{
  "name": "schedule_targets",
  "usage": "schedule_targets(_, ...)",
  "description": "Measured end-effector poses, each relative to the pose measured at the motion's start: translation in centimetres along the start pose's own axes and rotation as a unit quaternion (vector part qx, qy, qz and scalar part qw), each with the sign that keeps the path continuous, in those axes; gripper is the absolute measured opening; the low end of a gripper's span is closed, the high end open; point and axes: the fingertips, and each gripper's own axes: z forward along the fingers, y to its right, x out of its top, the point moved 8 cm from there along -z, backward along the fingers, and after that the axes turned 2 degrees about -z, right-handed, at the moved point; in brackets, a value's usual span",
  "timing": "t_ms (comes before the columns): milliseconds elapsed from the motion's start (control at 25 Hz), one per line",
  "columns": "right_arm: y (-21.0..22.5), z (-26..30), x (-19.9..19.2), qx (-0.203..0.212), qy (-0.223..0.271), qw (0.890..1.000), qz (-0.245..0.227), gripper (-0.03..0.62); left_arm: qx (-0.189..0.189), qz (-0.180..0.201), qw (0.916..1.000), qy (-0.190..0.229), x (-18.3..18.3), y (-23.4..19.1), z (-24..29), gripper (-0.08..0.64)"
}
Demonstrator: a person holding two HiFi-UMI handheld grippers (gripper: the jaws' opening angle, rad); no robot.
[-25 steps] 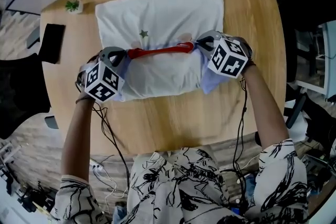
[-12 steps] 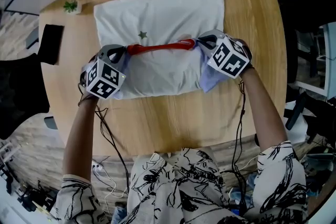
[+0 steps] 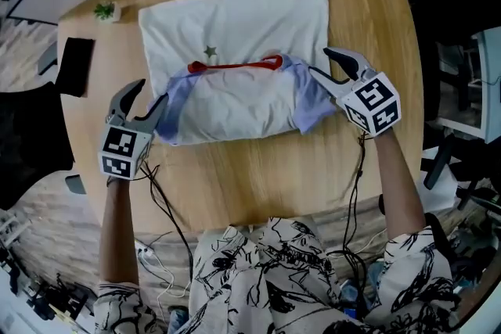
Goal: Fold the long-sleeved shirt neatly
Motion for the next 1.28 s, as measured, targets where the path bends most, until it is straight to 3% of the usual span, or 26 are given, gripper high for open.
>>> schedule_targets(320, -7.4, -6.7, -3.1, -0.056, 0.064, 0.991, 0.108, 0.303, 0.025, -0.085, 0.9960, 0.009, -5.1, 5.3, -6.4, 0.252)
schedule_targets(480, -11.0, -7.3, -6.4, -0.080, 0.044, 0.985, 0.146, 0.334, 0.012, -0.137, 0.9905, -0.004, -7.7, 7.3, -6.5, 0.238)
schedule_targets(560, -12.9, -6.3, -7.7, -0.069, 0.025, 0.985, 0.158, 0.344, 0.002, -0.151, 0.9884, -0.014, -8.6, 8.0, -5.7, 0.233)
schedule_targets(720, -14.8, -3.3, -7.9, -0.045, -0.004, 0.990, 0.134, 0.341, -0.011, -0.140, 0.9899, -0.023, -8.7, 8.9, -4.2, 0.225)
schedule_targets(760, -14.7, -2.9, -7.8, -0.050, -0.007, 0.991, 0.125, 0.310, -0.011, -0.133, 0.9907, -0.025, -8.6, 9.1, -4.0, 0.219)
schedule_targets(800, -14.5, -2.8, -7.8, -0.058, -0.010, 0.991, 0.120, 0.238, -0.012, -0.128, 0.9913, -0.028, -8.5, 9.2, -3.8, 0.203)
schedule_targets(880, -13.7, -3.0, -8.0, -0.071, -0.011, 0.990, 0.123, 0.099, -0.011, -0.118, 0.9923, -0.034, -8.6, 9.1, -3.5, 0.098)
schedule_targets(920, -13.3, -3.2, -8.2, -0.071, -0.011, 0.989, 0.129, 0.070, -0.011, -0.112, 0.9930, -0.036, -8.7, 9.1, -3.5, 0.063)
schedule_targets(1040, -12.2, -4.1, -8.4, -0.067, -0.009, 0.988, 0.142, 0.040, -0.012, -0.098, 0.9946, -0.034, -8.5, 8.8, -3.8, 0.032)
schedule_targets(1200, -10.6, -6.8, -8.5, -0.067, 0.010, 0.981, 0.180, 0.034, -0.019, -0.135, 0.9906, -0.011, -8.3, 8.3, -5.6, 0.029)
schedule_targets(1280, -10.1, -7.9, -9.0, -0.066, 0.010, 0.980, 0.190, 0.034, -0.016, -0.135, 0.9906, -0.011, -8.6, 8.0, -6.3, 0.029)
